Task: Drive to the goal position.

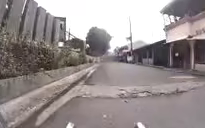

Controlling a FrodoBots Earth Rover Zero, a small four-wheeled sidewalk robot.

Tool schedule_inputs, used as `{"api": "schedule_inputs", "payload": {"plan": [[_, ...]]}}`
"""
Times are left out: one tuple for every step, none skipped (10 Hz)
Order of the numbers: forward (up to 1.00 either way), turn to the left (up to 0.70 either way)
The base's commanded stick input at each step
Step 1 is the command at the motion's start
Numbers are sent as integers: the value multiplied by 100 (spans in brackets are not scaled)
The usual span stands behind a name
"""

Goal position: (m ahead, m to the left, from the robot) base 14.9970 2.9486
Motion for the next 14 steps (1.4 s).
{"api": "schedule_inputs", "payload": {"plan": [[70,0],[70,0],[70,0],[70,0],[70,0],[70,0],[70,0],[70,0],[70,-1],[70,-11],[70,-8],[70,0],[70,0],[70,0]]}}
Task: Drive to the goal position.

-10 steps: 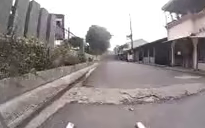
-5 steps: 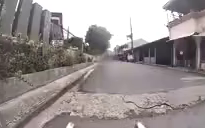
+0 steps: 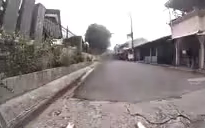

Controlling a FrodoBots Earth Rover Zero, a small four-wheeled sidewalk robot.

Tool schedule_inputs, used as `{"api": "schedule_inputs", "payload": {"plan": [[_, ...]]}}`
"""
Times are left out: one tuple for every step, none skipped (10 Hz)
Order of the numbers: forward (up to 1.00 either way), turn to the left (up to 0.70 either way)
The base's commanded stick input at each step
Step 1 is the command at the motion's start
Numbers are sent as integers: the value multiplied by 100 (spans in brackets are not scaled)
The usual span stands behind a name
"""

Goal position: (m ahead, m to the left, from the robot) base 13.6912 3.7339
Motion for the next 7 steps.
{"api": "schedule_inputs", "payload": {"plan": [[70,0],[70,0],[70,0],[70,0],[70,0],[70,0],[70,0]]}}
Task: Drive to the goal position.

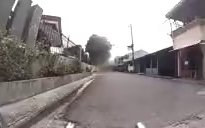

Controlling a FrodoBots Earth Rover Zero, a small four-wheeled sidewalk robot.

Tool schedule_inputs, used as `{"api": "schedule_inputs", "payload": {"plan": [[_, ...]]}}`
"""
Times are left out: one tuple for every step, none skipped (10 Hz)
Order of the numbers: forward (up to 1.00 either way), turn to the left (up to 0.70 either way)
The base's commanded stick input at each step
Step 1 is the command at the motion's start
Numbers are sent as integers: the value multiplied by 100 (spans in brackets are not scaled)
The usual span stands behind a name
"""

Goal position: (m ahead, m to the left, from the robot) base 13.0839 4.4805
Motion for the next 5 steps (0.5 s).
{"api": "schedule_inputs", "payload": {"plan": [[70,0],[70,0],[70,0],[70,0],[70,0]]}}
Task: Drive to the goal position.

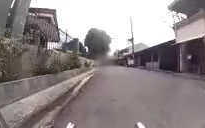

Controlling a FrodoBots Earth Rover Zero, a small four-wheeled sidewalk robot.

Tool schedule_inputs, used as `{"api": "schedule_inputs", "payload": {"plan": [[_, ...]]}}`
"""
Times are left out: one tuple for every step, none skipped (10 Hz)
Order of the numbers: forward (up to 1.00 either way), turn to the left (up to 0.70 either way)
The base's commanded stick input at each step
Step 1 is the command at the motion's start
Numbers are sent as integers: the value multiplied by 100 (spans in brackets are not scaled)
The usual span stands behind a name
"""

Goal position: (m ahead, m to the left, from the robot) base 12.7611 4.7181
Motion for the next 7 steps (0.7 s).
{"api": "schedule_inputs", "payload": {"plan": [[70,0],[70,0],[70,0],[70,0],[70,0],[70,0],[70,0]]}}
